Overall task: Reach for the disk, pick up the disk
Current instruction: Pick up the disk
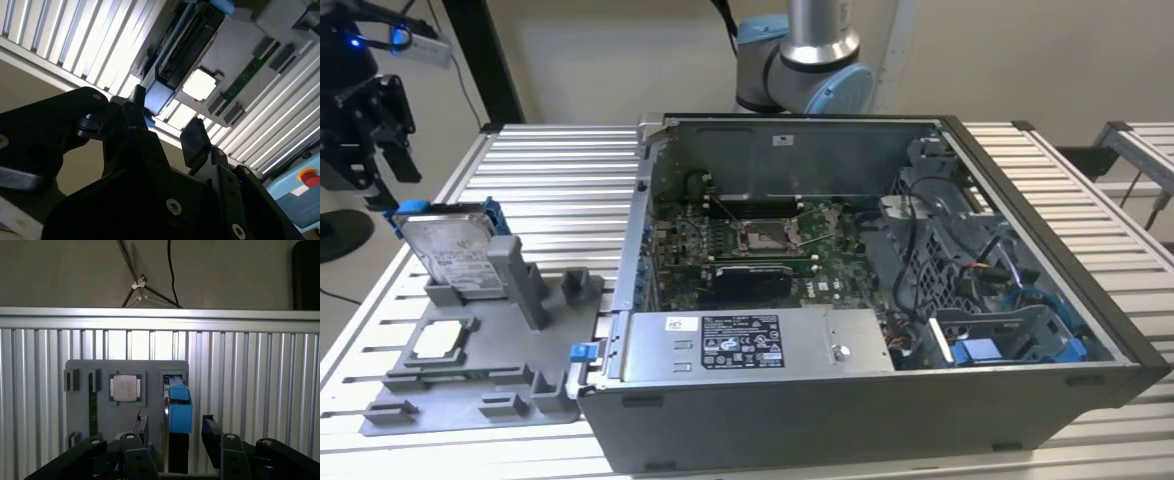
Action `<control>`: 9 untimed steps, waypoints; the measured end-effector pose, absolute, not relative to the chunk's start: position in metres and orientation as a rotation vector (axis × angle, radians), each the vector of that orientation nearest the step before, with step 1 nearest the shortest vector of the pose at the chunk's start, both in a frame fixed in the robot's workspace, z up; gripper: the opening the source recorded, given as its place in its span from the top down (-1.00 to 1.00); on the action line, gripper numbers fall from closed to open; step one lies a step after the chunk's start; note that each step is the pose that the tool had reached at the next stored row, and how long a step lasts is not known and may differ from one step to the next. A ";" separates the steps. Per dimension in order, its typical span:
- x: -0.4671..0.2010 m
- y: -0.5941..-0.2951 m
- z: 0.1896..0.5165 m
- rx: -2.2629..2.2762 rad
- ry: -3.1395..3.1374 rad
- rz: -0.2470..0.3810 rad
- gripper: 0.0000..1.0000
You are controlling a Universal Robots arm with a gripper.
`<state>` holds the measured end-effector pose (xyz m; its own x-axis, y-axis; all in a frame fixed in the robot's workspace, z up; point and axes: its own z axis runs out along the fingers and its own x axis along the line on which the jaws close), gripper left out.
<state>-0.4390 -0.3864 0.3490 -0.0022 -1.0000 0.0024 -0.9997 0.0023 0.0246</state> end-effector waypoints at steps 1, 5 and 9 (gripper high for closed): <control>-0.439 -0.386 0.348 2.205 -2.210 -0.025 -1.00; -0.439 -0.386 0.344 2.205 -2.210 -0.025 -1.00; -0.439 -0.386 0.340 2.205 -2.210 -0.024 -1.00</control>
<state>-0.4390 -0.3859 0.3395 -0.0022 -1.0000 0.0025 -0.9997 0.0023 0.0247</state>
